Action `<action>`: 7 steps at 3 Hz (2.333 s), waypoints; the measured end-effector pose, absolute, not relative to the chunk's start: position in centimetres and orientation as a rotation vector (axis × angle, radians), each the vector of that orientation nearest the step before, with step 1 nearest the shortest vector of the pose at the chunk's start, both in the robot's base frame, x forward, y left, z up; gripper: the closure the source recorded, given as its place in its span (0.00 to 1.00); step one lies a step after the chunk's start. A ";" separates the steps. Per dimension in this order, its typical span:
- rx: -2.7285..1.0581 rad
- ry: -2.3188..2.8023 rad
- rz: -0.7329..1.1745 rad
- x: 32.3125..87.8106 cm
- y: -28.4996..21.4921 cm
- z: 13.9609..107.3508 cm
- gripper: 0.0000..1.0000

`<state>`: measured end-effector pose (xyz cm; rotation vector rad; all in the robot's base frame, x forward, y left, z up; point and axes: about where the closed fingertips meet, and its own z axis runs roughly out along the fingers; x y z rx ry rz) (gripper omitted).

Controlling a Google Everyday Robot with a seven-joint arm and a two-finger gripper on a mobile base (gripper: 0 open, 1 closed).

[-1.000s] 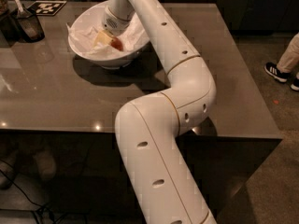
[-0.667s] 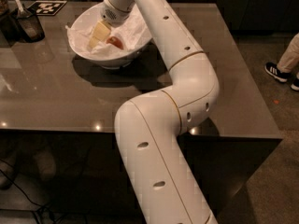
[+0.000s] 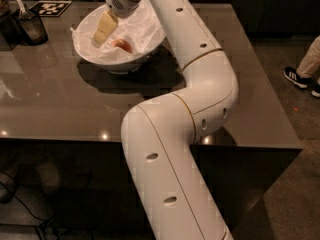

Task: Pick apple from white bowl

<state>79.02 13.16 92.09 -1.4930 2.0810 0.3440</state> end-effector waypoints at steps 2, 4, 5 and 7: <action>-1.394 2.114 0.262 82.3 9.7 90.0 0.00; -1.408 2.120 0.264 82.4 10.1 89.2 0.00; -1.383 2.148 0.301 83.0 10.6 87.1 0.00; -1.379 2.139 0.300 83.0 10.6 87.6 0.00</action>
Offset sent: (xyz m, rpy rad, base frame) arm 0.0110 -0.0525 -0.0263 -0.0136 -0.0678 -0.1281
